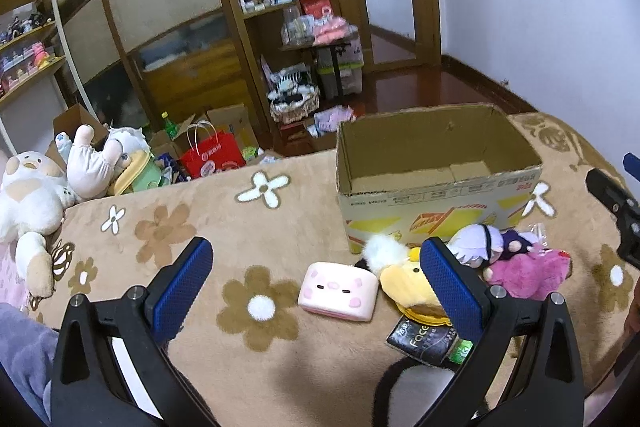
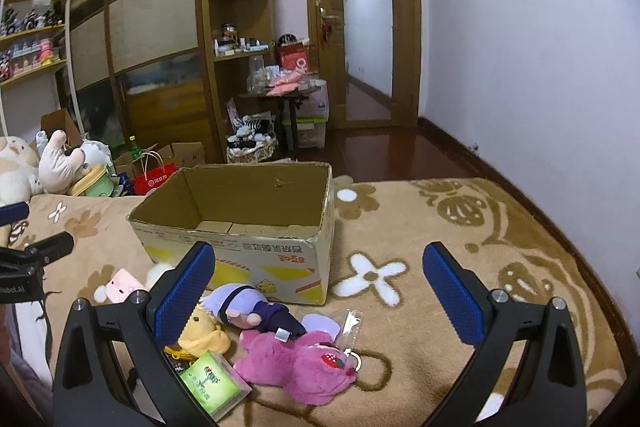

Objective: Organize soft objects
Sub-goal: 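Grasp the pink marshmallow plush with the left tool while the right tool grasps the pink bear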

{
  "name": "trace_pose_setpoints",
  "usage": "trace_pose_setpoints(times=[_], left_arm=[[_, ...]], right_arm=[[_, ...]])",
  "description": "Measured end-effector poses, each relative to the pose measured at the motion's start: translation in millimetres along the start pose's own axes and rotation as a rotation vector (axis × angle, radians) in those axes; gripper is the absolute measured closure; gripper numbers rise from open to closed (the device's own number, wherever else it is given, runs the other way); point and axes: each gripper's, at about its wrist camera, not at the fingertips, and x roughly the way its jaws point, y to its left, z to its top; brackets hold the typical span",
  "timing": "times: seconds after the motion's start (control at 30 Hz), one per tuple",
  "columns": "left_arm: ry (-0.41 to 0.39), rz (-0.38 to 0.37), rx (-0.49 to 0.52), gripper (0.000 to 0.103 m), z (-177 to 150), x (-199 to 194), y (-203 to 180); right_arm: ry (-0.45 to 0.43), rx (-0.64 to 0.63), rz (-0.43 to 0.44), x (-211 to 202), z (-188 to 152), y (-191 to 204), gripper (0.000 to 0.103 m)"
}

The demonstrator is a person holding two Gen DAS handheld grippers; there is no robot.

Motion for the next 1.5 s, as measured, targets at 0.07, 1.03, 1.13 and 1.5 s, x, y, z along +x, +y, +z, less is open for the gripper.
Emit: trace_pose_setpoints(times=[0.07,1.03,1.13,1.5], left_arm=[[0.034,0.004,0.003,0.001,1,10,-2],[0.462,-0.075,0.133,0.001,-21,136,-14],[0.493,-0.089,0.120,0.001,-27,143,-13],[0.517,-0.105,0.118,0.001,-36,159,-14]], right_arm=[[0.036,0.014,0.013,9,0,-2,0.000],[0.483,0.032,0.051,106,-59,1,0.000],[0.546,-0.027,0.020,118,-71,10,0.000],[0.622,0.012,0.048,135,-88,5,0.000]])
